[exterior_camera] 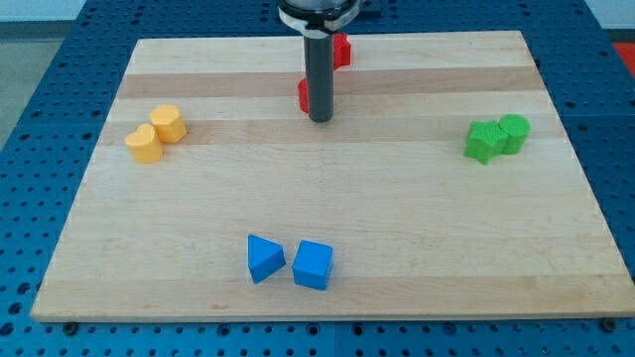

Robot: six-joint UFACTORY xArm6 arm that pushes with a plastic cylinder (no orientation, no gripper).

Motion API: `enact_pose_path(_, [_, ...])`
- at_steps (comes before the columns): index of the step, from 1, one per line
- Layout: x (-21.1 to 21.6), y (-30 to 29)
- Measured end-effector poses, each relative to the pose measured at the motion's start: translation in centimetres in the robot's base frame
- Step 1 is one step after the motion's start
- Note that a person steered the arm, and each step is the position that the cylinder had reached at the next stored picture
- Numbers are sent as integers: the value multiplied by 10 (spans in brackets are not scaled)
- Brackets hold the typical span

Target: Push the red star along with red circle slightly down

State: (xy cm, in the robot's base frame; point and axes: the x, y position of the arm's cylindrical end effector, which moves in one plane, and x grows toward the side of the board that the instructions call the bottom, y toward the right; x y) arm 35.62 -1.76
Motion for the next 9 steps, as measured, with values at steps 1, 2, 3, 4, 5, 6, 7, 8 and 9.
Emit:
enact_pose_path(1, [-13, -8])
enact_pose_path(2, [-28, -14])
enact_pose_path(3, [-34, -37])
enact_pose_path(4, [-35, -63])
enact_pose_path(5, [-36, -66])
enact_pose_path(6, [-36, -57])
enact_pose_path(7, [-37, -38])
enact_pose_path(8, [-50, -38])
enact_pose_path(9, [-64, -38])
